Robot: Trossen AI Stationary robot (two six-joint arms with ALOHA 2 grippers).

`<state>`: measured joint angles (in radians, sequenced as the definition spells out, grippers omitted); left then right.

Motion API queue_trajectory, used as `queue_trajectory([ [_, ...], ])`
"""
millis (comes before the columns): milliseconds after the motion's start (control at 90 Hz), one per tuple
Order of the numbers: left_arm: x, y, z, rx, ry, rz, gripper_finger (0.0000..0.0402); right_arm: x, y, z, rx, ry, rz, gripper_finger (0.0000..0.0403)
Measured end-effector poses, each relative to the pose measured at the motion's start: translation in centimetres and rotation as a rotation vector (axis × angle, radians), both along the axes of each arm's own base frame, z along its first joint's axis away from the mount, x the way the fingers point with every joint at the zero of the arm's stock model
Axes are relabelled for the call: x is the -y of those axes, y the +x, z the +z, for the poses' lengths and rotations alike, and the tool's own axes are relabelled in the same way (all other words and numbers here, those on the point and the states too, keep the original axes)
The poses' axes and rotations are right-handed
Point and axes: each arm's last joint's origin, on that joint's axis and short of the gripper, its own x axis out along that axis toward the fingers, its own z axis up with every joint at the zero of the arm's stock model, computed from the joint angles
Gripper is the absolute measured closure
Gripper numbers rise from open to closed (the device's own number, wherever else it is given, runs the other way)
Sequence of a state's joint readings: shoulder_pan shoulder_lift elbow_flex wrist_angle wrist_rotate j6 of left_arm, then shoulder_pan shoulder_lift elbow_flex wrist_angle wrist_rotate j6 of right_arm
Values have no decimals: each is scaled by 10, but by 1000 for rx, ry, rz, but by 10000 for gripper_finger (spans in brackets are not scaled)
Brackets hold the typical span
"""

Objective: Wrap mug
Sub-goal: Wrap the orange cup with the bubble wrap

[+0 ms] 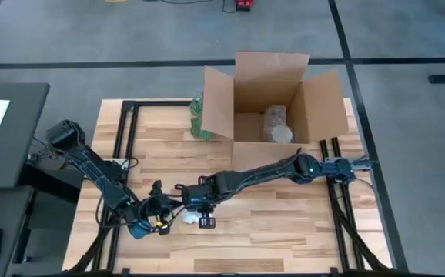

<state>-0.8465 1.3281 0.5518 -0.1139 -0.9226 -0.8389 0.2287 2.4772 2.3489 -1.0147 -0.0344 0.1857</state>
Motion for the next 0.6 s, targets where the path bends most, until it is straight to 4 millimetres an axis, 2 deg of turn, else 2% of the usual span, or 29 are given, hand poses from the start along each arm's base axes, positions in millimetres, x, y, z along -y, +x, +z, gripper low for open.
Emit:
queue_trajectory([
  [322,0,0,0,1,-1,1,402,1,-13,37,43,-4,2,403],
  [600,0,0,0,1,-3,2,402,-9,-6,38,134,15,23,403],
])
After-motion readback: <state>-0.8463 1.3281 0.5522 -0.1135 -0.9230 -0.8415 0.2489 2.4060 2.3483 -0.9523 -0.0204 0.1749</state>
